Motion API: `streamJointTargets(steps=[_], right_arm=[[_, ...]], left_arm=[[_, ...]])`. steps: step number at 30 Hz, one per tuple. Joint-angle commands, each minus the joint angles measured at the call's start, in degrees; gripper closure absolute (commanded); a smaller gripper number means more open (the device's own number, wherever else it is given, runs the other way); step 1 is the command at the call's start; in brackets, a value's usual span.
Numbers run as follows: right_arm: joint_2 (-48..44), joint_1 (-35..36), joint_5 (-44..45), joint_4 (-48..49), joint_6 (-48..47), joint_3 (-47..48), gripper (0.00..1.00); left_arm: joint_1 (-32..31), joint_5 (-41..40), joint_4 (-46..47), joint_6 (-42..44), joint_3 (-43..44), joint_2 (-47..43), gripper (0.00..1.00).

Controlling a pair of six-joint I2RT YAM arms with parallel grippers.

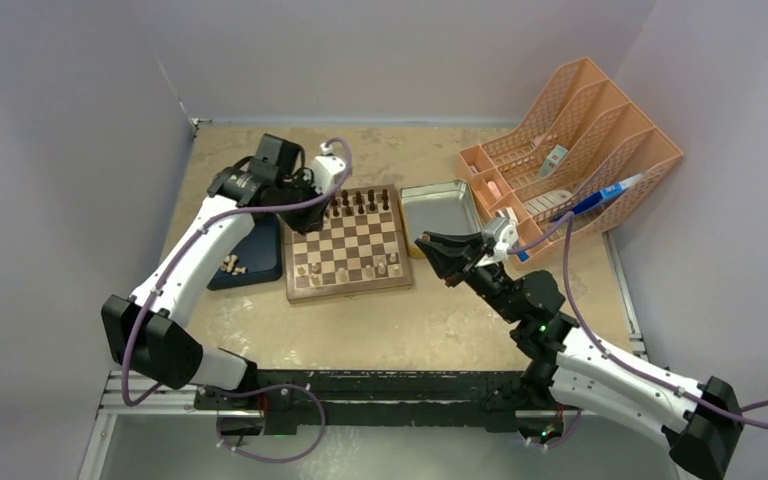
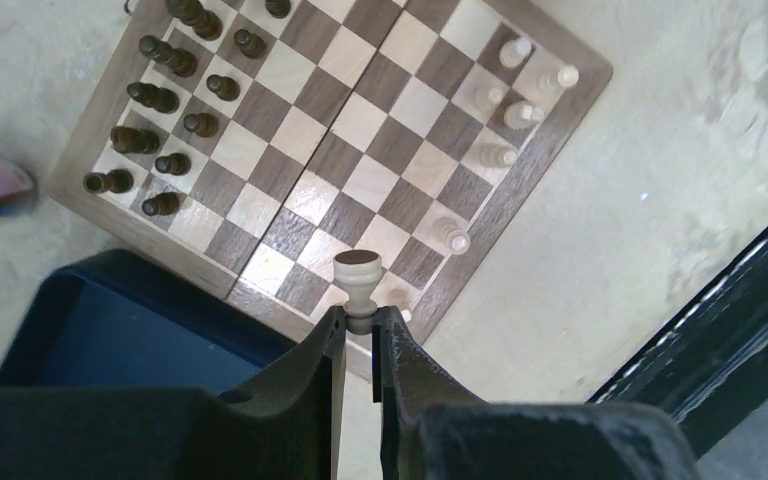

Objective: Set up the chess pieces on the board
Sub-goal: Place the chess piece on the chessboard.

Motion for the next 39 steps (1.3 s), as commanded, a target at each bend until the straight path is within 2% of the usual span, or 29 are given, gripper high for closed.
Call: streamJointTargets(steps=[1, 6, 14, 21, 30, 33, 39], right_arm=[[-3.84, 0.34, 2.84, -7.19, -1.52, 2.03, 0.92], [-7.45, 0.35, 3.86, -9.61, -0.98, 1.45, 0.92], [-10.19, 0.31, 4.96, -11.55, -0.53, 2.38, 0.91], [-12.17, 0.37, 5.95, -12.09, -0.16, 2.93, 0.91], [-14.19, 0.38, 7.53, -13.67, -1.03, 3.62, 0.9], [-13.91, 0.38, 7.21, -14.26, -1.31, 4.01, 0.89], [-14.83, 0.38, 7.79, -14.82, -1.44, 4.17, 0.89]], left_arm=[[-2.74, -10.73, -3.99, 9.99, 5.04, 3.53, 1.0], [-3.15, -17.61, -12.51, 12.24, 7.97, 9.32, 1.0], [-4.07, -19.67, -12.73, 18.94, 4.47, 11.31, 1.0], [-4.24, -23.32, -12.97, 19.32, 3.99, 16.11, 1.0], [-6.13, -22.06, -11.21, 18.6, 2.87, 21.57, 1.0], [-7.14, -20.74, -10.56, 18.15, 3.86, 22.75, 0.96], [-8.28, -22.03, -11.43, 17.09, 5.79, 25.32, 0.95]])
